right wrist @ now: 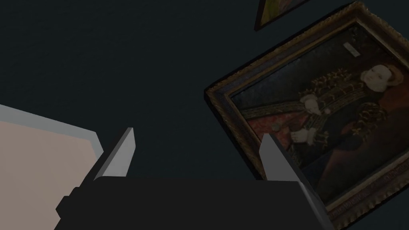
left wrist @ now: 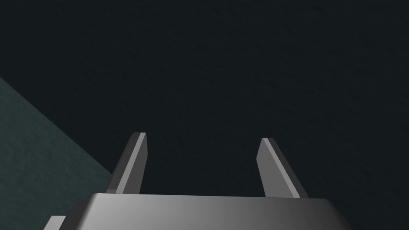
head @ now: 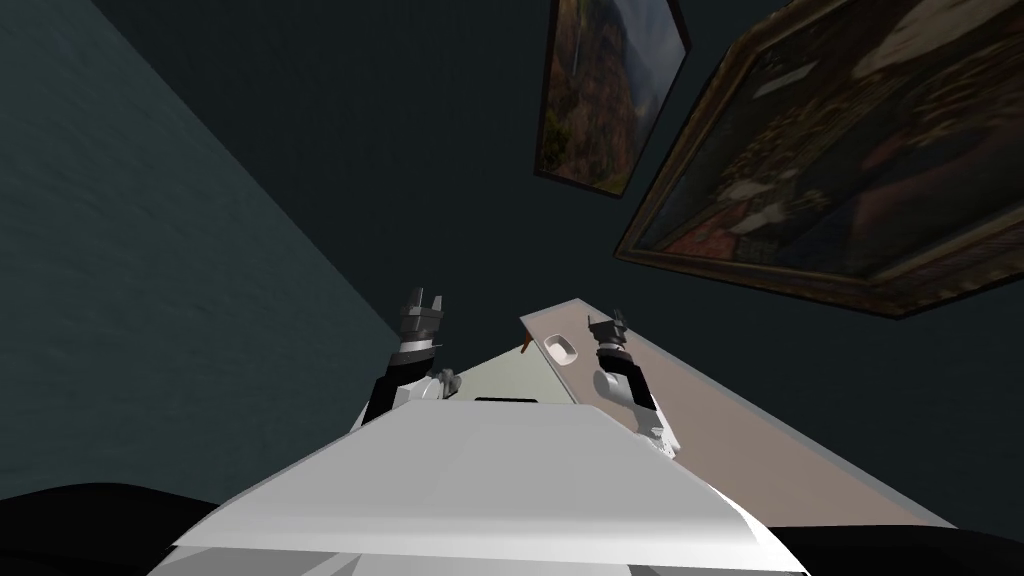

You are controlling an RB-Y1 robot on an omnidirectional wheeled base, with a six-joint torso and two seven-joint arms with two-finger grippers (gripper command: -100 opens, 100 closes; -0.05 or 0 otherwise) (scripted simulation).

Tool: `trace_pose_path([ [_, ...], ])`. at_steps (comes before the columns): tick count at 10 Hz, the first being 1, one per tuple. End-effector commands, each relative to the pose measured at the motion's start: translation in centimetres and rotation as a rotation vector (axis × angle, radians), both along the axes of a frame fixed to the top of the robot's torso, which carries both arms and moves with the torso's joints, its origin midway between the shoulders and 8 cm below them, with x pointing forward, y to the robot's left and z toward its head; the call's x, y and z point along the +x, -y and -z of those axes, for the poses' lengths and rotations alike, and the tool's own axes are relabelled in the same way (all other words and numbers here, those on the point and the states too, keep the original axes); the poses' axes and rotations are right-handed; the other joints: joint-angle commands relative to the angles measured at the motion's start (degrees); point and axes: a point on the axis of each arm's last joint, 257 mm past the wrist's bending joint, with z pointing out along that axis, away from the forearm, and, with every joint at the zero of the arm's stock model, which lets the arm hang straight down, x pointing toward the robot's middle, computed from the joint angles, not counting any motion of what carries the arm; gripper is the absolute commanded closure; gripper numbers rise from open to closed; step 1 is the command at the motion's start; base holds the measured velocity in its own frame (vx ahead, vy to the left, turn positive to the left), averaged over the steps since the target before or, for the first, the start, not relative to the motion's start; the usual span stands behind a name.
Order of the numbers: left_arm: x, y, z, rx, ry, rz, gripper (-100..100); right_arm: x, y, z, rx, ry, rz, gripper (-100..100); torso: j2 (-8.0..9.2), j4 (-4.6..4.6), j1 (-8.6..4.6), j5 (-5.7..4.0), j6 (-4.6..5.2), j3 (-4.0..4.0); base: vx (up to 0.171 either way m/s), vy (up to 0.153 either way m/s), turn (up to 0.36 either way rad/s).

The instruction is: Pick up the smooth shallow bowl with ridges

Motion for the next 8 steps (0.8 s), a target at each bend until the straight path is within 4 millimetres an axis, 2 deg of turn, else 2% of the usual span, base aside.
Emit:
trace_pose_path([
  [1, 0.0, 0.0, 0.0, 0.0, 0.0, 0.0, 0, 0.5, 2.0, 1.9, 0.08, -0.035, 0.007, -100, 0.0, 0.0, 0.0, 0.0, 0.0, 0.0, -0.037, -0.009, 0.021],
  [2, 0.0, 0.0, 0.0, 0.0, 0.0, 0.0, 0, 0.6, 2.3, 3.2, 0.089, -0.059, 0.014, -100, 0.04, 0.0, -0.03, 0.0, 0.01, 0.02, -0.03, -0.01, 0.007],
  [3, 0.0, 0.0, 0.0, 0.0, 0.0, 0.0, 0, 0.6, 2.3, 3.2, 0.089, -0.059, 0.014, -100, 0.02, 0.0, -0.01, -0.01, 0.0, 0.01, -0.007, -0.001, 0.001],
  [4, 0.0, 0.0, 0.0, 0.0, 0.0, 0.0, 0, 0.9, 3.9, 4.9, 0.165, -0.088, 0.024, -100, -0.04, -0.01, 0.02, 0.0, 0.0, -0.02, -0.014, -0.002, 0.023],
  [5, 0.0, 0.0, 0.0, 0.0, 0.0, 0.0, 0, 0.9, 4.1, 5.7, 0.171, -0.102, 0.029, -100, -0.05, -0.01, 0.01, 0.0, -0.01, -0.03, -0.017, -0.006, 0.017],
  [6, 0.0, 0.0, 0.0, 0.0, 0.0, 0.0, 0, 1.1, 5.6, 7.0, 0.25, -0.121, 0.038, -100, -0.04, -0.01, 0.0, 0.0, 0.0, -0.02, -0.026, -0.007, 0.027],
  [7, 0.0, 0.0, 0.0, 0.0, 0.0, 0.0, 0, 1.0, 5.9, 8.3, 0.26, -0.143, 0.046, -100, -0.01, -0.01, -0.02, 0.0, 0.01, -0.01, -0.024, -0.009, 0.013],
  [8, 0.0, 0.0, 0.0, 0.0, 0.0, 0.0, 0, 1.1, 7.4, 9.8, 0.345, -0.159, 0.06, -100, -0.01, 0.0, -0.01, 0.0, 0.0, -0.01, -0.023, -0.014, 0.028],
])
